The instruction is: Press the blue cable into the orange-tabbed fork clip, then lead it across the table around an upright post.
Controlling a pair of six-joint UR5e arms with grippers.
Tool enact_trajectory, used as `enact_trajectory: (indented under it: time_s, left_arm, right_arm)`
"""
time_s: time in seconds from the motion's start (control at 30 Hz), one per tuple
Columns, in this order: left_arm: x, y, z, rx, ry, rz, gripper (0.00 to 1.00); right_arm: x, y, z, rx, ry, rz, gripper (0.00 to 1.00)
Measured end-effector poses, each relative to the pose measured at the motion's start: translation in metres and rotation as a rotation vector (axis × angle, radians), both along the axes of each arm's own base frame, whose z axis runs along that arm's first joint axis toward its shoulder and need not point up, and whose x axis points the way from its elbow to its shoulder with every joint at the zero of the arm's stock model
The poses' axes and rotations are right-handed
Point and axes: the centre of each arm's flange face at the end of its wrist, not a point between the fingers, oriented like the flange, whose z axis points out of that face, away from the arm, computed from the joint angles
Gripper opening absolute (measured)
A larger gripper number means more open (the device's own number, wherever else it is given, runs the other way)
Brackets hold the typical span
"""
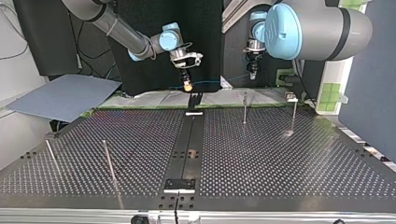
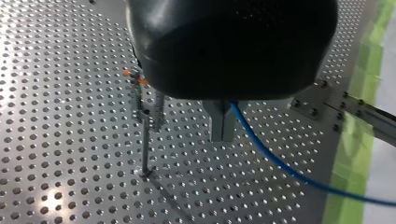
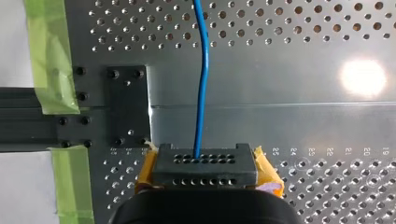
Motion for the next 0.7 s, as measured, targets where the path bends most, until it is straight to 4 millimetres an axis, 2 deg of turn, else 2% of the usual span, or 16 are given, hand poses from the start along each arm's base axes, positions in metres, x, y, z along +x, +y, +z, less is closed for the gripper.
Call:
enact_trajectory:
  time_s: [0.27,0.7]
  left_arm:
    - [0.015,-0.001,0.024,-0.018,-0.047,-0.022,0.0]
    - [0.023,0.005,0.029,-0.041,-0.063,-0.009,0.0]
  right_arm:
    - [0.004,-0.004,0.003,-0.009,-0.008,0.004,0.0]
    - [0.01,-0.01,0.008,-0.024,-0.021,0.004,0.0]
